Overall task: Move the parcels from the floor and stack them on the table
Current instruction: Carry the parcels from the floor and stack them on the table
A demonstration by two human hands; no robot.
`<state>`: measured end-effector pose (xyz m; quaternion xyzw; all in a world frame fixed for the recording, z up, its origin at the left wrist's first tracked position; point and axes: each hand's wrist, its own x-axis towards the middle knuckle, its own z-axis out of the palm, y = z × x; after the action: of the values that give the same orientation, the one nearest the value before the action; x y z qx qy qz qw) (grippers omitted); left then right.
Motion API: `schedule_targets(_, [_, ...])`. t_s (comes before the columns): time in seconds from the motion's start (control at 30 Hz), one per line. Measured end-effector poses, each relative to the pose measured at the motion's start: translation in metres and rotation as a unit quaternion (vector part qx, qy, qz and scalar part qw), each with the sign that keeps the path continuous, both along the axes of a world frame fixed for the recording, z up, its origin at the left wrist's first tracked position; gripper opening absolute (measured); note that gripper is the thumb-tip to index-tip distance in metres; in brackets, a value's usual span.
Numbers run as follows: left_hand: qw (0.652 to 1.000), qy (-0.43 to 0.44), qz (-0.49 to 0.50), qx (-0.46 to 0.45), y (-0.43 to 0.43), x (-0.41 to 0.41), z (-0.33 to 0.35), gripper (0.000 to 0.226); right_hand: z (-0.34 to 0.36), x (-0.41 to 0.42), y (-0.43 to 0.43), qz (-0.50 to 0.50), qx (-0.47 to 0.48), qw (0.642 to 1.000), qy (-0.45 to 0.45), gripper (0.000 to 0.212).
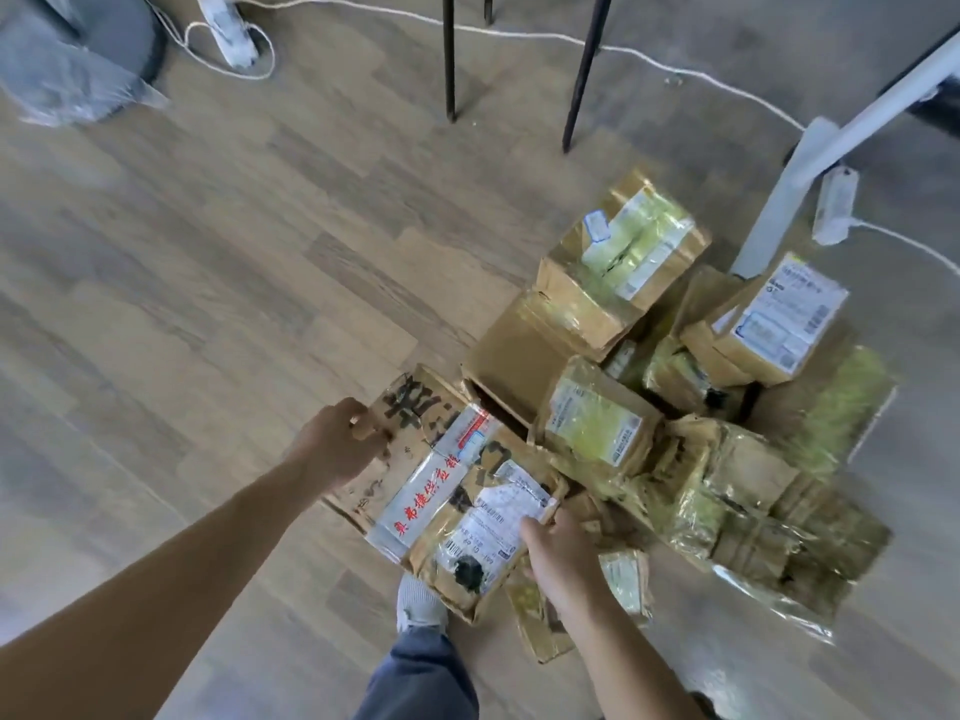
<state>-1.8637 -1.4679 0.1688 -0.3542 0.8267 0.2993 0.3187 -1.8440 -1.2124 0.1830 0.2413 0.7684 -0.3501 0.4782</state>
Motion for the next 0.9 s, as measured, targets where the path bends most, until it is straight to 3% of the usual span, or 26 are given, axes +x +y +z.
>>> schedule_targets(0.13, [0.993, 0.068, 0.093, 0.010, -0.018, -0.004, 0.111, 0.016, 0.080, -0.024, -0.003, 0.019, -0.040, 0.998, 0.049, 0.057])
schedule_targets(0.23, [0.978, 0.161, 0.133, 0.000, 0.001, -0.011, 0.205, 0.013, 0.159, -0.052, 0.015, 0.005, -0.060, 0.990, 0.131, 0.043])
schedule_targets(0.37, [0.940, 0.292, 0.174, 0.020, 0.072, -0.030, 0.327, 0.013, 0.263, -0.085, 0.080, -0.055, -0.106, 0.961, 0.251, 0.011])
schedule_targets(0.53, [0.882, 0.429, 0.177, 0.086, 0.206, -0.034, 0.450, 0.013, 0.385, -0.093, 0.210, -0.073, -0.126, 0.919, 0.367, 0.019])
schedule_targets(0.67, [0.845, 0.483, 0.166, 0.159, 0.310, -0.029, 0.520, 0.009, 0.467, -0.085, 0.327, -0.097, -0.154, 0.892, 0.414, 0.043])
schedule_targets(0.9, [0.784, 0.515, 0.205, 0.278, 0.438, -0.049, 0.580, 0.007, 0.558, -0.073, 0.473, -0.089, -0.170, 0.842, 0.503, 0.016])
